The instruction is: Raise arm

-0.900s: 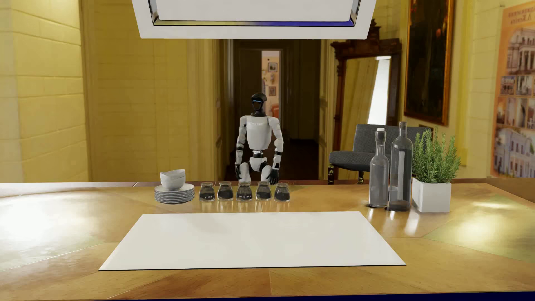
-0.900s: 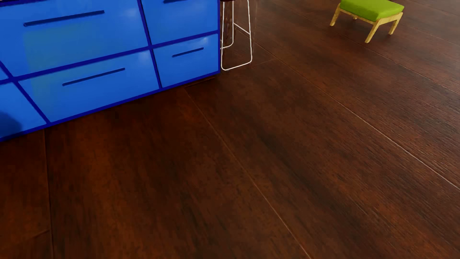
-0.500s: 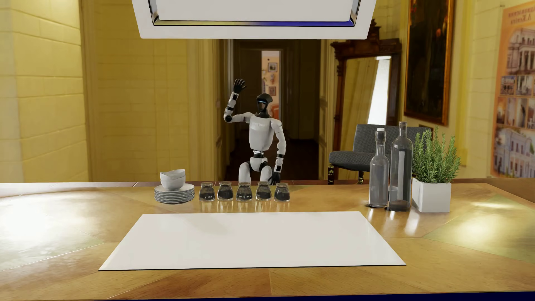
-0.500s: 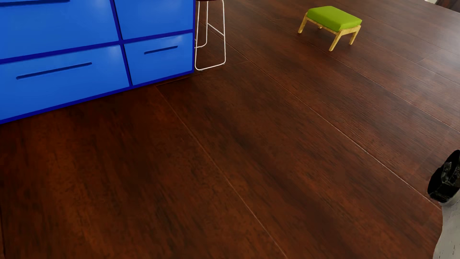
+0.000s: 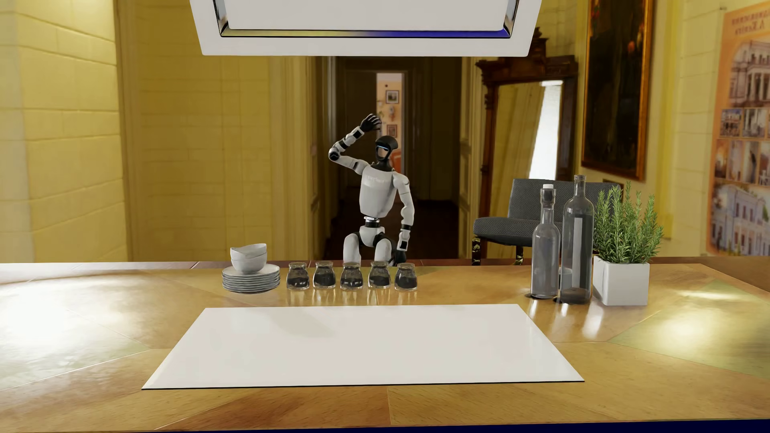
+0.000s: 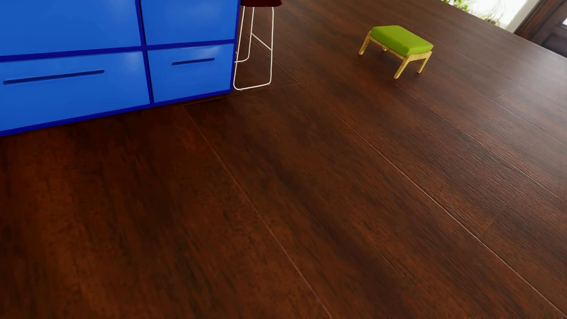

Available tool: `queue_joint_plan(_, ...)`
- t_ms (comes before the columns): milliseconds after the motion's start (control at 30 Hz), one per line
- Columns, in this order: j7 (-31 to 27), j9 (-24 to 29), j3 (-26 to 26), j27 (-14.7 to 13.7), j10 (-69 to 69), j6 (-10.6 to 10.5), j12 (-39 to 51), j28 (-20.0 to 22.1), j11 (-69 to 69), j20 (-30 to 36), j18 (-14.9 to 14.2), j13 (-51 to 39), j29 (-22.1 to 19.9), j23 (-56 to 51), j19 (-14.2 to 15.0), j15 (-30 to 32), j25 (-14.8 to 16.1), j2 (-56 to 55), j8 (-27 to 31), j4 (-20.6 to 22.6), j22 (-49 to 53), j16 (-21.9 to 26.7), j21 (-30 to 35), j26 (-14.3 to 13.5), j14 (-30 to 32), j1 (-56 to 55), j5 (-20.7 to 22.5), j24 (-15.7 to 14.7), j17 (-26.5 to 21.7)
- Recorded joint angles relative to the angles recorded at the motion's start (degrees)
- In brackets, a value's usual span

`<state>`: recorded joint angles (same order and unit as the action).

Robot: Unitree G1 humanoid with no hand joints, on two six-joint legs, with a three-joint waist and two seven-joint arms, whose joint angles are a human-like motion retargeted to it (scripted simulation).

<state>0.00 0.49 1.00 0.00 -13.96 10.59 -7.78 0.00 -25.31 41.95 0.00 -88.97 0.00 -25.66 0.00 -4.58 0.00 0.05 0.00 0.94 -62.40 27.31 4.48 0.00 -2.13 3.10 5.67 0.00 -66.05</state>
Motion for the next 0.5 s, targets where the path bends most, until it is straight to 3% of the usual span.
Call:
queue_joint_plan(200,0.0,0.16,0.2,0.0,0.05,-0.39,0.41,0.0,0.01,0.66,0.0,1.19,0.0,-0.59,0.0,-0.1,0.0,-0.08,0.0,0.04,0.73,-0.06,2.85,0.0,0.15,0.01,-0.09,0.0,-0.89)
queue_joint_plan(400,0.0,0.21,0.34,0.0,0.07,-0.57,0.91,0.0,-0.01,0.32,0.0,0.23,0.0,-0.76,0.0,-0.71,0.0,0.05,0.0,0.21,1.38,-0.22,0.44,0.0,0.46,0.2,-0.21,0.0,0.39)
queue_joint_plan(500,0.0,0.54,0.59,0.0,-0.02,-0.66,1.01,0.0,0.1,1.49,0.0,1.61,0.0,-1.25,0.0,-1.37,0.0,0.24,0.0,0.16,1.55,-0.06,2.25,0.0,0.77,0.42,-0.11,0.0,1.0)
